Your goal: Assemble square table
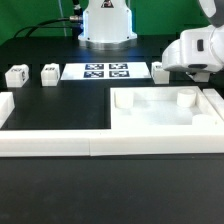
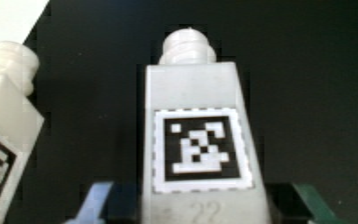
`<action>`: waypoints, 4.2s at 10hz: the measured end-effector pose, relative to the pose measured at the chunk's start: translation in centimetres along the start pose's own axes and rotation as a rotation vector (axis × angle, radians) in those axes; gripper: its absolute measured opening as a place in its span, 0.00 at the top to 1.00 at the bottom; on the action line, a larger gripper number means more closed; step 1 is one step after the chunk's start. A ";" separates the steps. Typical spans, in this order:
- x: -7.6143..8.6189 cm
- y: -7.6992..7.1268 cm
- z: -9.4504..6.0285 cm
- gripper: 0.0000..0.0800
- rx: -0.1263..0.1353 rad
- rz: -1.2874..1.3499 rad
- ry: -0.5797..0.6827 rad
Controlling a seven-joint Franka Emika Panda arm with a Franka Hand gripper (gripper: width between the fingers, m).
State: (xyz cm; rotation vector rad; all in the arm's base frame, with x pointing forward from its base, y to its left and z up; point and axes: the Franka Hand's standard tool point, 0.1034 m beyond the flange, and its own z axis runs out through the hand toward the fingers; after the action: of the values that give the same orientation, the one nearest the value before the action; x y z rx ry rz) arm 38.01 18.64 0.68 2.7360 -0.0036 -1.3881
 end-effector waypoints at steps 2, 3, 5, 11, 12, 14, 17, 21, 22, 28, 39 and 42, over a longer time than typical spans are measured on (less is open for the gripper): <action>-1.4 2.8 -5.7 0.63 0.039 -0.014 0.065; -2.4 4.2 -8.5 0.63 0.061 -0.001 0.115; -5.0 5.9 -11.0 0.63 0.072 0.015 0.152; -4.3 6.8 -18.8 0.63 0.133 0.025 0.679; -3.7 6.0 -18.7 0.63 0.154 0.021 0.810; -3.8 5.6 -17.8 0.63 0.170 0.017 0.928; -2.5 5.0 -18.9 0.63 0.213 0.015 1.106; -2.2 7.2 -24.8 0.63 0.164 -0.040 1.389; -2.2 7.0 -24.9 0.63 0.178 -0.043 1.426; 2.8 10.9 -27.8 0.63 0.070 -0.102 1.458; 7.8 8.7 -24.4 0.63 0.112 -0.102 1.484; 8.6 8.3 -23.1 0.63 0.106 -0.110 1.464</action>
Offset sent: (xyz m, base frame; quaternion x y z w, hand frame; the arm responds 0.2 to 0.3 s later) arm 0.0291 -0.0399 0.1000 0.0264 -0.0220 0.0255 0.9991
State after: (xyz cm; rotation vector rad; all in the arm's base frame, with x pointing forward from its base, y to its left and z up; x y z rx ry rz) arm 61.95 11.50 7.86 3.1043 0.1498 0.8318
